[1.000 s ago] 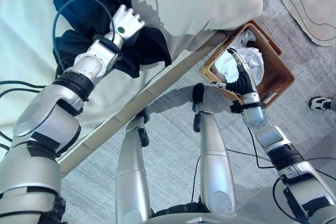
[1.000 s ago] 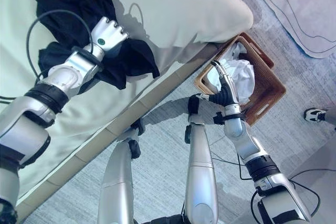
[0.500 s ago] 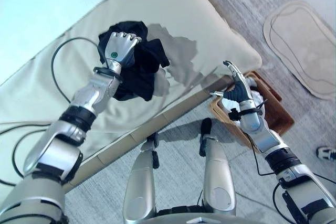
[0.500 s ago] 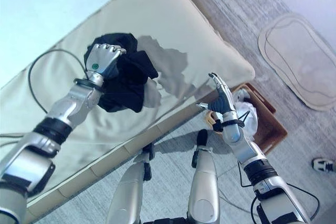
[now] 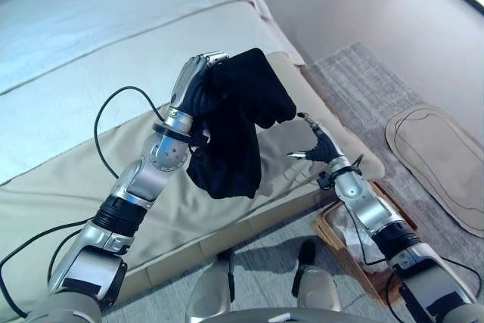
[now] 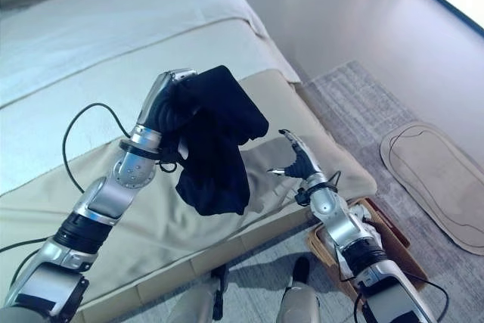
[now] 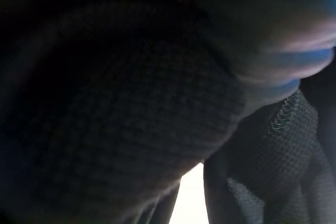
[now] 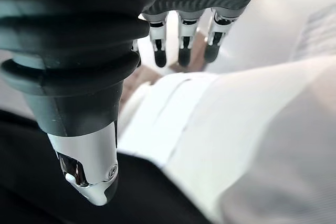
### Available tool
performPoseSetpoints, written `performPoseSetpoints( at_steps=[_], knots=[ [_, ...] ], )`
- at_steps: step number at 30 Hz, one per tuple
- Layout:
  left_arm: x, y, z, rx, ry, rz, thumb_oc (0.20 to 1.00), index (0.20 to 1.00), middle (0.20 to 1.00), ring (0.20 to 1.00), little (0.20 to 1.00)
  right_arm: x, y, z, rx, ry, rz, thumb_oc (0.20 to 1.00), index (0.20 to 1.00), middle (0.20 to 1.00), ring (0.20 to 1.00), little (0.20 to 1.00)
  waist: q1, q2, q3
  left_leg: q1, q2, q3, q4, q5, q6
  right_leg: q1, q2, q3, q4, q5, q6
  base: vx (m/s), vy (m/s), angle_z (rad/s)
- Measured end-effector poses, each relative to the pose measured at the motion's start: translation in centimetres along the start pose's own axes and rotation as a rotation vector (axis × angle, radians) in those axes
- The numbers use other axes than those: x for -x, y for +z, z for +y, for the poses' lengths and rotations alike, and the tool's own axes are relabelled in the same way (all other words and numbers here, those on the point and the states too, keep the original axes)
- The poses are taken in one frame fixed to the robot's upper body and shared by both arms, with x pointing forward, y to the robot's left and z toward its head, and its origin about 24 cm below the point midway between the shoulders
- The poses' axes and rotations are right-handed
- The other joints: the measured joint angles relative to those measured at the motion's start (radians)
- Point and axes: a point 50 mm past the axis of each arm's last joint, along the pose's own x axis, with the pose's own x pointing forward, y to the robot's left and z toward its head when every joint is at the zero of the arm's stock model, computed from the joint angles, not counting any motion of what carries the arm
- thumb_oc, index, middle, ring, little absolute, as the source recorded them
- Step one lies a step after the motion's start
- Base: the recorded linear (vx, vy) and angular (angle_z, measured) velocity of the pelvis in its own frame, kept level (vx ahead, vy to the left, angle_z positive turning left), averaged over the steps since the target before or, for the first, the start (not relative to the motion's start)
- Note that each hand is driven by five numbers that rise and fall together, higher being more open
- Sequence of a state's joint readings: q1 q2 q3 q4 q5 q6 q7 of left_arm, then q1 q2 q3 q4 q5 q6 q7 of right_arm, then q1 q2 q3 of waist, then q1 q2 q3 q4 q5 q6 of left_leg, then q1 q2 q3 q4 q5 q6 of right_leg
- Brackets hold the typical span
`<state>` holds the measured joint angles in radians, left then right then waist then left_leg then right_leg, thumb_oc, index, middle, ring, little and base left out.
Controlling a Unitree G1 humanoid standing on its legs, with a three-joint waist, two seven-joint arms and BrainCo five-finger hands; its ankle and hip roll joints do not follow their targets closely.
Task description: Pick up clothes into the bucket
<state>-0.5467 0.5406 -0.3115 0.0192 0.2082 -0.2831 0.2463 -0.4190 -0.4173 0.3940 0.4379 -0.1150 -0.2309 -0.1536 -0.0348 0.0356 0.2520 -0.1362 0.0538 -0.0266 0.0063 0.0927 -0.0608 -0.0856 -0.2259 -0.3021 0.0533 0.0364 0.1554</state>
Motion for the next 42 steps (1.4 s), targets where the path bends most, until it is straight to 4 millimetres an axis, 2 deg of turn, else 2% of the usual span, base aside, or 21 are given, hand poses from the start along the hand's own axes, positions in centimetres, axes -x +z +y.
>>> performPoseSetpoints(
  at_steps=[1, 5, 11, 16, 24, 25, 26, 30, 35, 39, 42],
  knots=[
    [0.0, 0.2, -0.4, 0.058, -0.004, -0.005, 0.200, 0.200, 0.200, 0.200, 0.200, -0.1, 0.4, 1.0, -0.072, 0.034, -0.004, 1.000, 1.000, 1.000, 1.000, 1.000, 0.000, 0.000, -0.027, 0.012, 0.005, 0.000, -0.010, -0.005, -0.006, 0.019, 0.007, -0.004, -0.024, 0.005, -0.001, 0.10, 0.003, -0.03],
    [0.1, 0.5, -1.3, 0.179, -0.063, 0.001, 0.200, 0.200, 0.200, 0.200, 0.200, -0.4, 2.1, 4.3, -0.372, 0.159, -0.029, 1.000, 1.000, 1.000, 1.000, 1.000, 0.003, -0.005, -0.068, 0.064, 0.018, 0.007, -0.036, -0.011, -0.015, 0.084, 0.029, -0.006, -0.088, 0.024, -0.004, 0.09, -0.003, -0.05],
    [0.6, 2.1, -2.6, 0.244, -0.160, -0.060, 0.200, 0.200, 0.200, 0.200, 0.200, -0.1, 3.4, 6.9, -0.619, 0.330, -0.041, 1.000, 1.000, 1.000, 1.000, 1.000, 0.027, -0.008, -0.116, 0.099, 0.026, 0.019, -0.063, -0.010, -0.017, 0.120, 0.042, -0.007, -0.128, 0.036, -0.006, 0.07, -0.007, -0.03],
    [1.1, 2.2, -3.1, 0.280, -0.179, -0.052, 0.200, 0.200, 0.200, 0.200, 0.200, 0.1, 4.1, 8.3, -0.687, 0.398, -0.046, 1.000, 1.000, 1.000, 1.000, 1.000, 0.030, -0.012, -0.137, 0.128, 0.027, 0.021, -0.072, -0.010, -0.017, 0.152, 0.045, -0.008, -0.142, 0.036, -0.006, 0.05, 0.001, -0.01],
    [1.0, 2.7, -3.8, 0.304, -0.202, -0.067, 0.200, 0.200, 0.200, 0.200, 0.200, 0.0, 5.2, 10.6, -0.667, 0.455, -0.038, 1.000, 1.000, 1.000, 1.000, 1.000, 0.051, -0.012, -0.173, 0.133, 0.030, 0.021, -0.073, -0.010, -0.017, 0.156, 0.048, -0.009, -0.142, 0.036, -0.006, 0.00, -0.001, 0.00],
    [1.0, 2.8, -3.6, 0.304, -0.202, -0.074, 0.200, 0.200, 0.200, 0.200, 0.200, -0.2, 5.5, 10.7, -0.649, 0.453, -0.049, 0.363, 0.363, 0.363, 0.363, 0.363, 0.052, -0.012, -0.173, 0.135, 0.030, 0.020, -0.073, -0.010, -0.017, 0.159, 0.048, -0.009, -0.142, 0.036, -0.006, 0.00, 0.000, 0.00],
    [1.0, 3.0, -3.6, 0.315, -0.198, -0.079, 0.200, 0.200, 0.200, 0.200, 0.200, -0.4, 5.8, 10.7, -0.609, 0.452, -0.061, 0.200, 0.200, 0.200, 0.200, 0.200, 0.052, -0.013, -0.174, 0.141, 0.029, 0.019, -0.074, -0.010, -0.017, 0.165, 0.047, -0.010, -0.142, 0.036, -0.006, 0.01, 0.004, 0.03],
    [0.9, 3.1, -3.4, 0.343, -0.189, -0.082, 0.200, 0.200, 0.200, 0.200, 0.200, -0.7, 6.0, 10.6, -0.551, 0.442, -0.075, 0.200, 0.200, 0.200, 0.200, 0.200, 0.053, -0.013, -0.189, 0.142, 0.029, 0.014, -0.076, -0.010, -0.018, 0.168, 0.047, -0.016, -0.142, 0.036, -0.006, 0.01, 0.001, 0.04],
    [0.9, 3.0, -3.4, 0.348, -0.189, -0.070, 0.200, 0.200, 0.200, 0.200, 0.200, -0.6, 5.1, 10.7, -0.493, 0.436, -0.044, 0.200, 0.200, 0.200, 0.200, 0.200, 0.051, -0.014, -0.209, 0.142, 0.029, 0.011, -0.077, -0.010, -0.018, 0.170, 0.047, -0.018, -0.142, 0.036, -0.006, 0.00, 0.000, 0.00],
    [0.8, 2.9, -3.2, 0.336, -0.182, -0.064, 0.200, 0.200, 0.200, 0.200, 0.200, -0.4, 4.3, 9.8, -0.425, 0.428, -0.036, 0.200, 0.200, 0.200, 0.200, 0.200, 0.048, -0.014, -0.214, 0.142, 0.029, 0.011, -0.076, -0.010, -0.018, 0.170, 0.047, -0.019, -0.142, 0.036, -0.006, 0.00, 0.000, 0.00],
    [0.8, 2.7, -2.8, 0.320, -0.167, -0.058, 0.200, 0.200, 0.200, 0.200, 0.200, 0.3, 2.9, 9.0, -0.456, 0.379, 0.001, 0.200, 0.200, 0.200, 0.200, 0.200, 0.050, -0.014, -0.221, 0.142, 0.029, 0.011, -0.077, -0.010, -0.018, 0.170, 0.047, -0.019, -0.142, 0.035, -0.006, 0.00, 0.000, 0.00]
  ],
)
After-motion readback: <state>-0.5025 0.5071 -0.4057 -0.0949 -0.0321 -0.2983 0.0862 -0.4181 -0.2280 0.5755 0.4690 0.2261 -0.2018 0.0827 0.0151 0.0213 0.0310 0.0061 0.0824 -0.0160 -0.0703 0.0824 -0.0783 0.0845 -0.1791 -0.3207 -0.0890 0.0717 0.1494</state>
